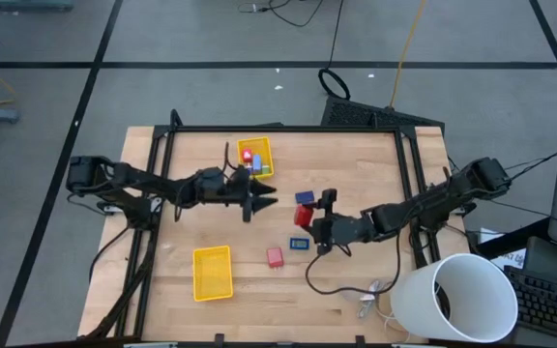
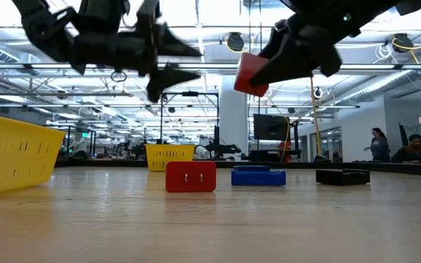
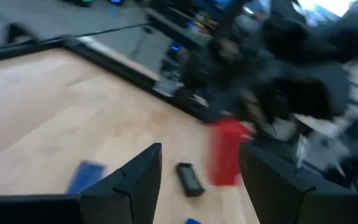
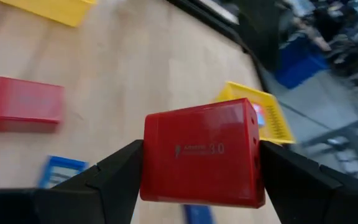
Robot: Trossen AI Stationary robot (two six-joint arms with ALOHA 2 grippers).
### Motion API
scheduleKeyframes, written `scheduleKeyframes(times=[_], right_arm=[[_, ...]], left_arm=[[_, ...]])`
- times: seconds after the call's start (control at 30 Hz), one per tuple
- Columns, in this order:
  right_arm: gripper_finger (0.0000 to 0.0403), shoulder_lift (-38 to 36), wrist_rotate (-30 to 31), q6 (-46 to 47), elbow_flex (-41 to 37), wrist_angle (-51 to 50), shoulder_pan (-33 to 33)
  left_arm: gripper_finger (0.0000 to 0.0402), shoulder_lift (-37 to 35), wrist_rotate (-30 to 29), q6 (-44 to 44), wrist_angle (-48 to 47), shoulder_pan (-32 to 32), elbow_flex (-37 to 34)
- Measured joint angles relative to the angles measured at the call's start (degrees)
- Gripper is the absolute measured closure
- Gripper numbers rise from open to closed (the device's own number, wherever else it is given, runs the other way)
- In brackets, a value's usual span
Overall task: Pick & Place Office items
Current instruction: Put right red charger adapter into the top yellow bin
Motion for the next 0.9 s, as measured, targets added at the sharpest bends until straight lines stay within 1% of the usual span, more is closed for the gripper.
scheduleKeyframes(times=[0.07, 0.13, 0.23, 0.37, 0.43, 0.57, 0.67, 0.8, 0.9], right_arm=[[0.0123, 0.0, 2.2, -1.4, 0.0, 0.0, -0.3], [0.0123, 0.0, 4.2, -2.9, 0.0, 0.0, -0.5], [0.0123, 0.0, 6.5, -4.5, 0.0, 0.1, -0.5], [0.0123, 0.0, 7.1, -5.5, 0.0, 1.6, -0.5], [0.0123, 0.0, 7.1, -6.2, 0.0, 2.9, -0.4], [0.0123, 0.0, 7.1, -6.7, 0.0, 3.9, -0.4], [0.0123, 0.0, 7.0, -7.0, 0.0, 4.4, -0.6], [0.0123, 0.0, 6.9, -8.3, 0.1, 6.7, -0.7], [0.0123, 0.0, 6.8, -8.6, 0.1, 7.4, -0.7]], left_arm=[[0.0187, 0.0, 1.0, 4.5, -3.2, -1.9, 2.3], [0.0187, 0.0, 0.5, 8.0, -7.3, -3.8, 4.2], [0.0184, 0.0, -3.1, 10.1, -11.1, -5.8, 6.4], [0.0159, 0.0, -8.0, 10.2, -13.1, -6.8, 7.5], [0.0143, 0.0, -9.1, 10.2, -13.2, -6.9, 7.6], [0.0117, 0.1, -9.2, 10.2, -14.2, -6.9, 7.6], [0.0105, 0.1, -9.2, 10.1, -13.9, -6.9, 7.6], [0.0096, 0.1, -9.2, 8.6, -13.3, -6.9, 7.6], [0.0098, 0.1, -9.3, 8.2, -13.1, -6.9, 7.6]])
